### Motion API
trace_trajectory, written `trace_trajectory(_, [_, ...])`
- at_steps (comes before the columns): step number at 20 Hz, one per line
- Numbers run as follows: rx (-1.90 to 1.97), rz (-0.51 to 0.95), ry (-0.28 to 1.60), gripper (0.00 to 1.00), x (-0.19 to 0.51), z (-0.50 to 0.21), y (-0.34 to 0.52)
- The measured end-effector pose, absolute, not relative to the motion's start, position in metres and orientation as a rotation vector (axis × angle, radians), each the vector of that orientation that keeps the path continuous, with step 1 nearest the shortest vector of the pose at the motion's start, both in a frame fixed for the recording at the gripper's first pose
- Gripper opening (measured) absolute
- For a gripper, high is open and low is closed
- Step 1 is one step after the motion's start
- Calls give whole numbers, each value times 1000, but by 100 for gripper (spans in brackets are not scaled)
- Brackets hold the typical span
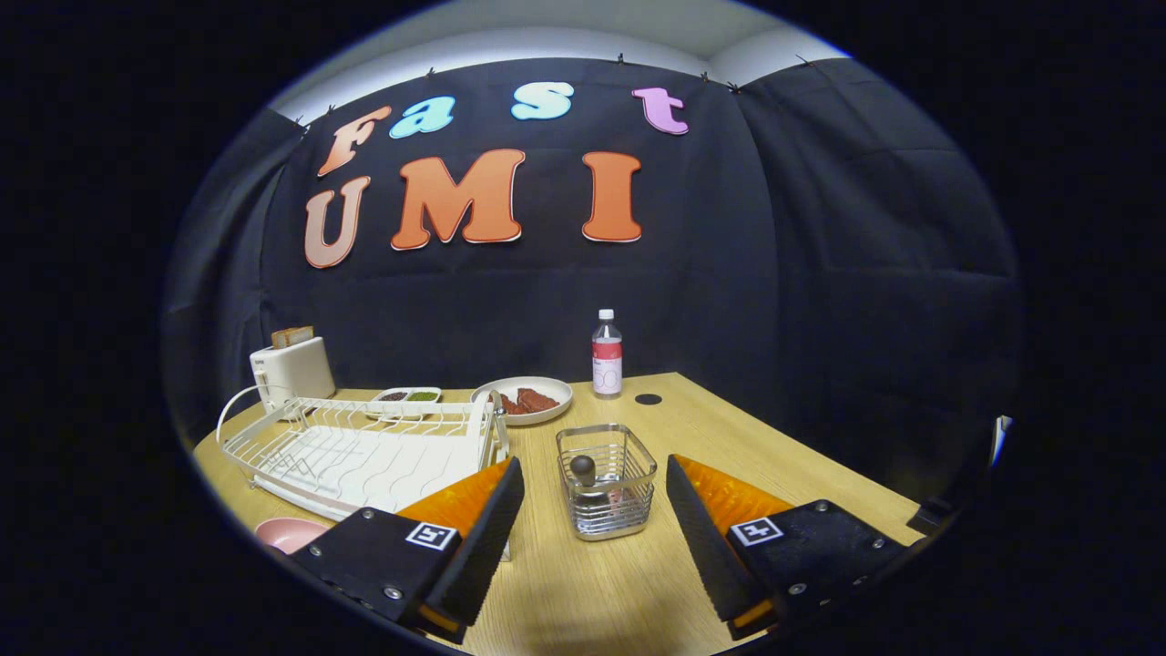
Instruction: Take the plate from the dish rack, then take the spoon from the basket and place it into the plate.
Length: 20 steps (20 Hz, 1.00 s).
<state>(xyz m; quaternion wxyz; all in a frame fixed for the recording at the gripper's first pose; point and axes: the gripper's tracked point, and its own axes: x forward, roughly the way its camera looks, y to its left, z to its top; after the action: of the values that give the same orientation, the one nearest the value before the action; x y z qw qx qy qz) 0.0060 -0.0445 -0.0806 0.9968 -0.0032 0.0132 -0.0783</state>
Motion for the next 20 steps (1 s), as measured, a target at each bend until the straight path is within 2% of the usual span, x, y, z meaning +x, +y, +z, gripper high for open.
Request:
trace_trajectory(1, [-20, -159, 18, 97, 10, -80, -45])
trace_trajectory(8, [-57, -166, 10, 97, 37, -90, -46])
trace_trajectory(10, [-42, -154, 18, 91, 41, -93, -43])
trace_trajectory(11, [-32, -149, 24, 81, 44, -96, -42])
trace_trajectory(12, [-23, -147, 30, 79, 45, -98, -41])
trace_trajectory(13, [-17, -151, 31, 68, 47, -98, -42])
trace_trajectory(14, [-10, -152, 31, 61, 47, -98, -42])
trace_trajectory(15, [1, -145, 32, 49, 49, -98, -39])
trace_trajectory(16, [11, -143, 37, 43, 50, -99, -37])
trace_trajectory(19, [10, -155, 37, 15, 52, -98, -39])
trace_trajectory(20, [15, -157, 38, 14, 51, -98, -39])
